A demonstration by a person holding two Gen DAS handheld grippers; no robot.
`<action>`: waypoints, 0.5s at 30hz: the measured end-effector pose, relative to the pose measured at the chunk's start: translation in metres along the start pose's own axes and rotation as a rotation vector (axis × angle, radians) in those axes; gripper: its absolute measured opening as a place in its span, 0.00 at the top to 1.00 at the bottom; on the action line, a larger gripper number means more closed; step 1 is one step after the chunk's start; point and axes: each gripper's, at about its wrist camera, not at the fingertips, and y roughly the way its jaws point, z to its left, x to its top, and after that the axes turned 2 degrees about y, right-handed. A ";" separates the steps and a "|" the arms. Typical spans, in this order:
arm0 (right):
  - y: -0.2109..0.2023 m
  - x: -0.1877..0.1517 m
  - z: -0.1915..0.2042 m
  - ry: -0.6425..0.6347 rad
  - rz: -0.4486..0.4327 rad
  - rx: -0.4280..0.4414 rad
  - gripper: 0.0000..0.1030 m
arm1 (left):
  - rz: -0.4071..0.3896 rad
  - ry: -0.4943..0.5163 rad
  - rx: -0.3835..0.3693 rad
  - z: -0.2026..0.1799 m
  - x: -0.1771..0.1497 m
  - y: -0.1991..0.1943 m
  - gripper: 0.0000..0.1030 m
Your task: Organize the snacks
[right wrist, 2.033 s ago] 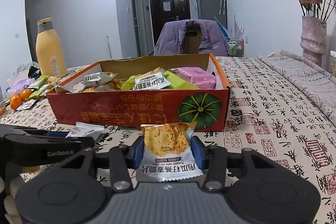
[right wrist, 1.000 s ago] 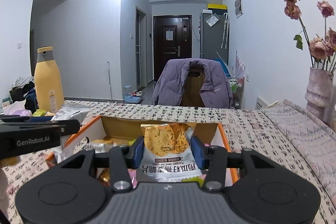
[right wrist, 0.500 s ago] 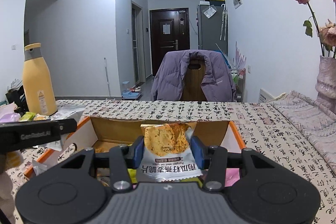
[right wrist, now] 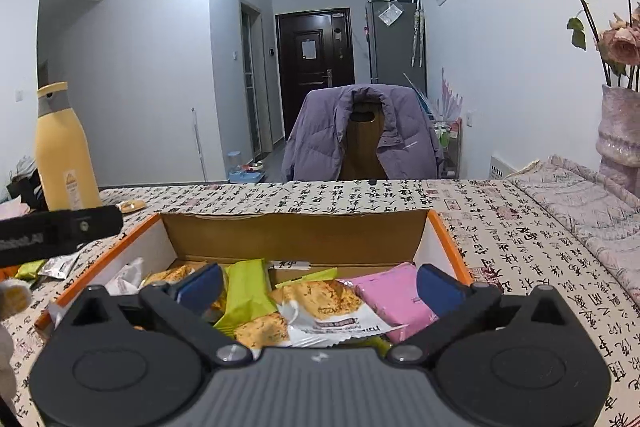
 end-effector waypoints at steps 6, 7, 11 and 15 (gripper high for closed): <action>-0.003 0.003 0.001 -0.009 -0.008 -0.001 0.00 | -0.013 0.009 0.005 -0.005 0.004 -0.004 0.00; -0.004 0.003 0.003 -0.013 -0.010 -0.001 0.00 | -0.012 0.010 0.009 -0.006 0.005 -0.005 0.00; -0.016 0.006 0.009 -0.032 -0.019 0.002 0.00 | -0.023 -0.003 0.013 -0.003 0.011 -0.016 0.00; -0.036 0.011 0.012 -0.037 -0.047 0.007 0.00 | -0.034 -0.006 0.012 0.000 0.015 -0.032 0.00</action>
